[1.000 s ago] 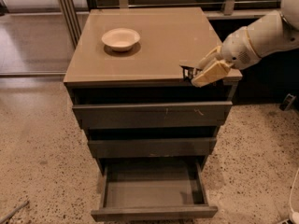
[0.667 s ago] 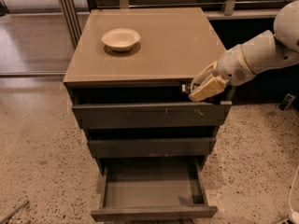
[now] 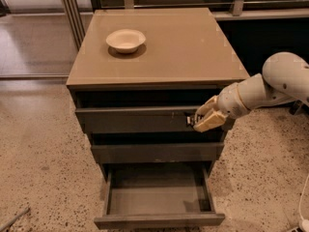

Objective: Place rxbar chocolate into bottom drawer

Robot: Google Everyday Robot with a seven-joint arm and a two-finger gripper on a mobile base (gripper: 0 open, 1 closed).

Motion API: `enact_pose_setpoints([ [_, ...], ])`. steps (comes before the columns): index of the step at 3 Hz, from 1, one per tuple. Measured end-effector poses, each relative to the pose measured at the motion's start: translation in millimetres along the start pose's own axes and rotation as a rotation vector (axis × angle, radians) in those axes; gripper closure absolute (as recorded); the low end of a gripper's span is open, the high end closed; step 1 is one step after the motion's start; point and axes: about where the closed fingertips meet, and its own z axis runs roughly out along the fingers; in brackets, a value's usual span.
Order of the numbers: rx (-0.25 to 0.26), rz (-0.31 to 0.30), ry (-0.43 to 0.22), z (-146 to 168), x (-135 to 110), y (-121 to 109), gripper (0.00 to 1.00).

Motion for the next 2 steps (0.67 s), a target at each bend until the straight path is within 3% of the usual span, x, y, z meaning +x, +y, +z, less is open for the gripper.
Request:
enact_pose_setpoints([
  [1,-0.068,0.069,0.041,41.9,51.7,4.8,1.00],
  [2,-0.076,0.077,0.041,46.9,57.0,5.7,1.00],
])
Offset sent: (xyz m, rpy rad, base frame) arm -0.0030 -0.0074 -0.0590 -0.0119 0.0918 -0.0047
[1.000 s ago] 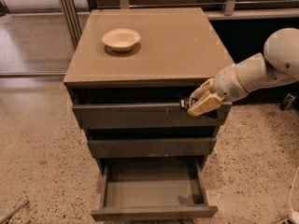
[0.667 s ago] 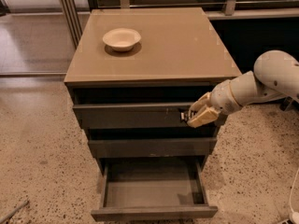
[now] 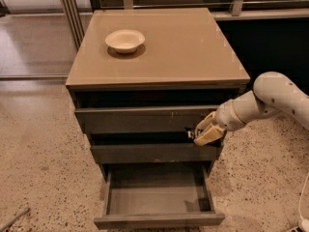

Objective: Place rxbar chocolate into bottom drawer

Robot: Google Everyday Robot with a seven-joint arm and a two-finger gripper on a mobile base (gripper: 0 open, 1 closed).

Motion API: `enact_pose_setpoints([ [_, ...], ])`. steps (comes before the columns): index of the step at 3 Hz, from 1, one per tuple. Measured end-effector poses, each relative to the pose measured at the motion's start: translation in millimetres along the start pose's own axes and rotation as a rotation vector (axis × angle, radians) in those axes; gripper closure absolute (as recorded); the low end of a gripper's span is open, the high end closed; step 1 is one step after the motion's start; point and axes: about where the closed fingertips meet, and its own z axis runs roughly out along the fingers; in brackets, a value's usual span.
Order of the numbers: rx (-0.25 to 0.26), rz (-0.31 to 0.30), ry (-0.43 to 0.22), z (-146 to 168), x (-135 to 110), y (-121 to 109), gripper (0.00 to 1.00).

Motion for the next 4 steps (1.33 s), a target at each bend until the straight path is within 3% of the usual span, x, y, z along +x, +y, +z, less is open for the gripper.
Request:
enact_pose_setpoints([
  [1,0.023,-0.013,0.017,20.9,27.4,1.1,1.00],
  [2,0.049,-0.016,0.001,73.3,83.6,6.4,1.00],
  [3,0.003,0.010,-0.016,142.1,138.9,1.0,1.00],
  [4,-0.094,0.057,0.025,205.5,190.4,-6.3,1.00],
])
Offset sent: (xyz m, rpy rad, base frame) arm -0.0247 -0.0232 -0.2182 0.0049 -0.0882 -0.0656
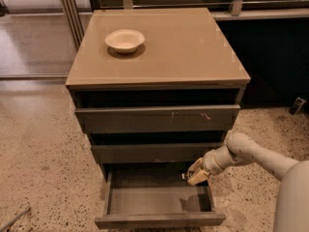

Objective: Place rxbar chocolate into bottom drawer

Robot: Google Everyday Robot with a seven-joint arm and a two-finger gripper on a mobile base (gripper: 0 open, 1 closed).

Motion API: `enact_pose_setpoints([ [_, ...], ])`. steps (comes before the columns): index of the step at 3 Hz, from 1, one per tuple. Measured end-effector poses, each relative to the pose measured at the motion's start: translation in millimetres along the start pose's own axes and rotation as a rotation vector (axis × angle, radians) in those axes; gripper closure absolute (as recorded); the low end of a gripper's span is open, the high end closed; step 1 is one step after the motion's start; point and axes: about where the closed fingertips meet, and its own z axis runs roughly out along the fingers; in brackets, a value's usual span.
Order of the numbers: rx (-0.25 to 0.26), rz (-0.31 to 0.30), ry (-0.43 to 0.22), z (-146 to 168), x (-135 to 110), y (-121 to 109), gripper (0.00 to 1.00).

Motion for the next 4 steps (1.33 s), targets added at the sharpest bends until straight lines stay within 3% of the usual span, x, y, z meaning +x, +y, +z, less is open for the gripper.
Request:
enact_pose_setpoints([
  [1,-0.023,0.021,0.000,22.4,15.1,-2.6,1.00],
  [2,0.001,0.014,0.044,32.3,26.4,-3.1,1.00],
  [4,0.139,-0.055,-0.003,88.0,64.9,-13.9,1.00],
])
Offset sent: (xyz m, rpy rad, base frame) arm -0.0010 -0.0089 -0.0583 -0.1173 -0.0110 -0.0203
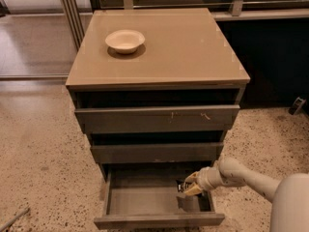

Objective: Place rxbar chocolate into bottom drawer

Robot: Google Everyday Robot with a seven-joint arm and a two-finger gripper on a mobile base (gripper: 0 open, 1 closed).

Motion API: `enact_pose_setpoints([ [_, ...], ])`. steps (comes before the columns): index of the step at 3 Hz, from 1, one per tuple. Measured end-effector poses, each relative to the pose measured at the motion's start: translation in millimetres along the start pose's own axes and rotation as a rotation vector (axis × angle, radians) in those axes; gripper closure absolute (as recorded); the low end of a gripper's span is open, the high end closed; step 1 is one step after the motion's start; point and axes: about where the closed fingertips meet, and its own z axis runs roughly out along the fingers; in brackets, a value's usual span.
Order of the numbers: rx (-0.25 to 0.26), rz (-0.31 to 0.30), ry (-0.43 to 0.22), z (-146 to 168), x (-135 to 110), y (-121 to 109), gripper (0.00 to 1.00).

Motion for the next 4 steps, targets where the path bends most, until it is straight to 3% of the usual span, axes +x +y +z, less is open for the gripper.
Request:
enact_pose_setpoints([
  [1,0.030,-0.004,-0.004,6.8,2.2,-4.7,1.00],
  [2,0.060,-0.050,-0.006,9.4,3.0,-3.6,1.00],
  [3,0.132,-0.125,-0.053,20.9,6.6,-11.3,1.00],
  [4,0.163,-0.204,-0.112,40.5,0.3,-17.9,1.00],
])
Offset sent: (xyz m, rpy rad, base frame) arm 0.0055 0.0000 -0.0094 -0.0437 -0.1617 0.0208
